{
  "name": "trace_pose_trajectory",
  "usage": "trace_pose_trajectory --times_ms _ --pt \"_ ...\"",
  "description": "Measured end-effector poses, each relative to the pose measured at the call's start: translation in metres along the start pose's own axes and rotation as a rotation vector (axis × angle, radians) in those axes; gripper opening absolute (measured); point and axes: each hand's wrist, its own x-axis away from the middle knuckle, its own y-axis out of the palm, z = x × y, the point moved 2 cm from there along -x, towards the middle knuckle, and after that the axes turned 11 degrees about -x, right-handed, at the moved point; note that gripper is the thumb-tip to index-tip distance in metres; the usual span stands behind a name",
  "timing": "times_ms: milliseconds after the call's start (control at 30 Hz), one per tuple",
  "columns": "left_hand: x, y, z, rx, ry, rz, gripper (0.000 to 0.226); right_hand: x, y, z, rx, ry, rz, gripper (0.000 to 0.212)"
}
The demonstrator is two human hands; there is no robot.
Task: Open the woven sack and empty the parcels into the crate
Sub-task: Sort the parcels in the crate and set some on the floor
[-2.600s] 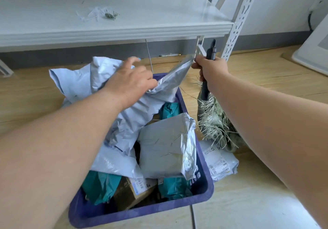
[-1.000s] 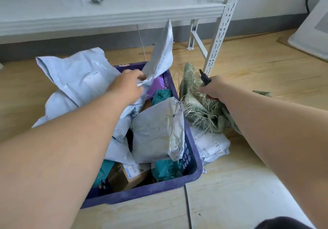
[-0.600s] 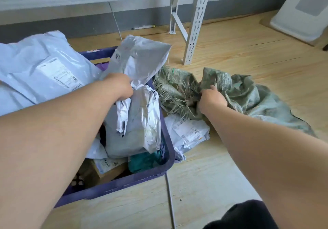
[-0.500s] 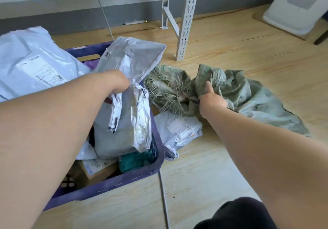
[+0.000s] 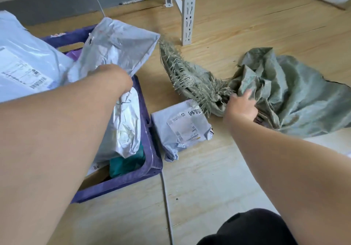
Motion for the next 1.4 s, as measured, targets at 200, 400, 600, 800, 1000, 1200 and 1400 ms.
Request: trace_pose_trajectory --times_ms 200,400,600,800,1000,1200,1400 --pt "-0.007 0.005 0.002 0.07 -0.128 0.002 0.041 0.011 0.025 -0.065 -0.09 -0.527 -0.153 0.075" --pt "-0.004 0.008 0.002 0.129 -0.205 0.012 0.045 0.009 0.048 -0.047 -0.195 -0.107 -0.206 0.053" --pt "-0.001 0.01 0.003 0.138 -0.232 0.037 0.047 0.019 0.067 -0.032 -0.124 -0.051 -0.277 0.046" --pt "0.002 0.013 -0.001 0.219 -0.233 0.057 0.054 0.02 0.069 -0.029 -0.236 0.04 -0.352 0.02" --pt "0.006 0.013 -0.012 0.351 -0.17 0.066 0.075 0.019 0.064 -0.021 -0.11 -0.002 -0.39 0.026" --pt "0.021 0.025 -0.023 0.623 -0.118 0.176 0.069 0.026 0.039 -0.048 -0.273 -0.091 -0.185 0.028" --pt "0.027 0.042 -0.053 0.923 -0.094 0.401 0.062 0.028 -0.022 -0.079 -0.264 -0.239 0.114 0.028"
